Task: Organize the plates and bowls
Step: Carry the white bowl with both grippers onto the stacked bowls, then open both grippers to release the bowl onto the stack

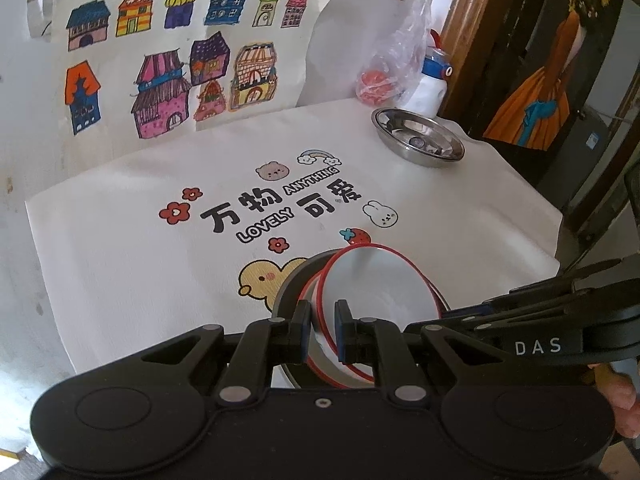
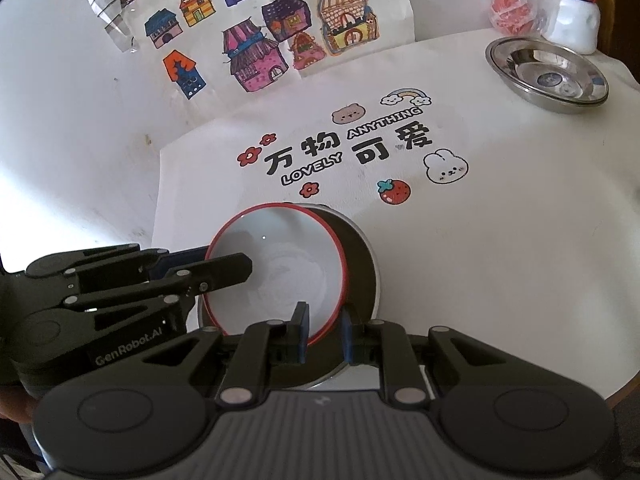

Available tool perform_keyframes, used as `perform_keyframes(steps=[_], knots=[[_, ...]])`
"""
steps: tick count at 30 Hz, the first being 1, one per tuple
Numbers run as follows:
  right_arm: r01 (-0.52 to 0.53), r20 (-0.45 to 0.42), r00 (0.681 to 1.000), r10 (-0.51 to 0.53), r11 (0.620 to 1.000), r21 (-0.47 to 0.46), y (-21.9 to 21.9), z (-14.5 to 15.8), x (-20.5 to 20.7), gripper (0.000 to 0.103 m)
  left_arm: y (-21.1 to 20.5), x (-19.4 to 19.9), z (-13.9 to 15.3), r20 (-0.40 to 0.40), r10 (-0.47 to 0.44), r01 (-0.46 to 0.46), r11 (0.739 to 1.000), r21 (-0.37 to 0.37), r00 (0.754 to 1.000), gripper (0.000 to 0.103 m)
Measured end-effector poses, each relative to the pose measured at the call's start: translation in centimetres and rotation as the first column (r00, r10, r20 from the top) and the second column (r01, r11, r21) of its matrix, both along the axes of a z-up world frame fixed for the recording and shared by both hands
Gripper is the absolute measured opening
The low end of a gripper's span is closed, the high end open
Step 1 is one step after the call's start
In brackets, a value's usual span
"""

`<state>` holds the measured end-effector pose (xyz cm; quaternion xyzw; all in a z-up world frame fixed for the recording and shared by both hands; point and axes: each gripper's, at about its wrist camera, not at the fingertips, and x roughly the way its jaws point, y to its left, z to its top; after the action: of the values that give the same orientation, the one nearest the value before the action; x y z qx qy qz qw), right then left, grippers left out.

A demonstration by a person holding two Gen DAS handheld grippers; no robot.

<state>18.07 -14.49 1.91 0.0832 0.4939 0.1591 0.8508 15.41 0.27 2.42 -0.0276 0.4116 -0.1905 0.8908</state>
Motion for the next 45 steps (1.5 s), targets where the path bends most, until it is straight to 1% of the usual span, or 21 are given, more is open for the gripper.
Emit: perform_keyframes(steps=[5, 6, 8, 13, 14, 15, 17, 18, 21, 23, 24, 26, 27, 28, 29, 31, 32, 34, 36, 39, 45], knots=[[-0.006, 0.006, 1.0, 0.006, 1.0, 0.009, 0.1, 0.2, -0.2, 0.02, -0.5, -0.3, 0.1, 0.028, -0.027, 0.025, 0.999, 0.046, 0.999, 0.016], [-0.007, 0.01, 1.0, 0.007, 1.0, 0.003, 0.2, 0.3, -0.2, 0.02, -0.7, -0.4, 0.1, 0.04, -0.03, 0.027, 0.998, 0.062, 0.999, 0.019], [-0.013, 0.017, 1.0, 0.013, 1.0, -0.006, 0.2, 0.4, -0.3, 0.021, -0.7, -0.4, -0.1, 0.054, -0.032, 0.027, 0.996, 0.087, 0.998, 0.02], [-0.012, 0.049, 0.999, 0.011, 1.0, 0.018, -0.2, 1.0, -0.7, 0.026, -0.2, -0.2, -0.5, 0.038, -0.024, 0.021, 0.997, 0.071, 0.999, 0.021], [-0.011, 0.063, 0.998, 0.009, 1.0, 0.021, -0.3, 1.2, -0.8, 0.029, 0.0, -0.1, -0.5, 0.039, -0.024, 0.021, 0.998, 0.062, 0.999, 0.022], [-0.01, 0.074, 0.997, 0.009, 1.0, 0.021, -0.4, 1.4, -0.9, 0.031, 0.2, -0.1, -0.5, 0.037, -0.023, 0.022, 0.999, 0.046, 0.999, 0.025], [-0.01, 0.1, 0.995, 0.007, 1.0, 0.023, -0.6, 2.0, -1.1, 0.041, 0.6, -0.2, -0.3, 0.039, -0.024, 0.024, 1.0, 0.015, 0.999, 0.029], [-0.01, 0.113, 0.994, 0.007, 1.0, 0.023, -0.8, 2.3, -1.2, 0.043, 0.7, -0.2, -0.3, 0.041, -0.024, 0.024, 1.0, 0.003, 0.999, 0.032], [-0.005, 0.145, 0.989, 0.002, 1.0, 0.027, -1.1, 3.1, -1.7, 0.057, 1.1, -0.4, 0.1, 0.062, -0.01, 0.011, 1.0, -0.014, 0.998, 0.05], [0.002, 0.161, 0.987, -0.007, 1.0, 0.029, -1.3, 3.5, -1.9, 0.073, 1.4, -0.4, 0.4, 0.07, -0.002, 0.004, 1.0, -0.028, 0.998, 0.051], [0.007, 0.169, 0.986, -0.012, 1.0, 0.028, -1.5, 3.7, -2.0, 0.076, 1.7, -0.4, 0.5, 0.07, 0.004, -0.001, 0.999, -0.039, 0.998, 0.052], [0.016, 0.179, 0.984, -0.02, 1.0, 0.025, -2.0, 4.0, -2.2, 0.086, 2.2, -0.4, 0.9, 0.077, 0.019, -0.015, 0.999, -0.051, 0.997, 0.057], [0.018, 0.179, 0.984, -0.022, 1.0, 0.025, -2.2, 4.0, -2.2, 0.088, 2.3, -0.4, 1.0, 0.083, 0.028, -0.024, 0.998, -0.05, 0.996, 0.066], [0.022, 0.176, 0.984, -0.026, 0.999, 0.025, -2.5, 4.1, -2.3, 0.093, 2.7, -0.5, 1.2, 0.092, 0.044, -0.039, 0.998, -0.048, 0.995, 0.076], [0.027, 0.168, 0.985, -0.032, 0.999, 0.028, -2.7, 4.1, -2.2, 0.097, 3.0, -0.5, 1.3, 0.101, 0.057, -0.053, 0.998, -0.045, 0.993, 0.08], [0.036, 0.136, 0.99, -0.042, 0.999, 0.041, -3.2, 3.8, -2.1, 0.1, 3.7, -0.6, 1.6, 0.111, 0.079, -0.075, 0.996, -0.04, 0.991, 0.088], [0.039, 0.109, 0.993, -0.044, 0.998, 0.052, -3.5, 3.5, -2.0, 0.101, 4.1, -0.5, 1.7, 0.107, 0.087, -0.083, 0.996, -0.038, 0.99, 0.09], [0.049, 0.061, 0.997, -0.053, 0.996, 0.068, -3.8, 3.0, -2.0, 0.102, 4.9, -0.4, 1.6, 0.083, 0.099, -0.097, 0.995, -0.033, 0.992, 0.1], [0.064, 0.019, 0.998, -0.065, 0.996, 0.062, -4.0, 2.5, -1.9, 0.103, 5.6, -0.3, 1.4, 0.038, 0.106, -0.105, 0.994, -0.025, 0.994, 0.102], [0.081, -0.016, 0.997, -0.081, 0.996, 0.037, -4.2, 1.9, -1.9, 0.103, 6.2, -0.1, 0.9, -0.034, 0.108, -0.108, 0.994, -0.006, 0.994, 0.102], [0.097, -0.082, 0.992, -0.097, 0.995, -0.002, -4.2, 0.7, -1.9, 0.103, 6.3, 0.0, 0.0, -0.109, 0.115, -0.111, 0.993, 0.034, 0.987, 0.102]])
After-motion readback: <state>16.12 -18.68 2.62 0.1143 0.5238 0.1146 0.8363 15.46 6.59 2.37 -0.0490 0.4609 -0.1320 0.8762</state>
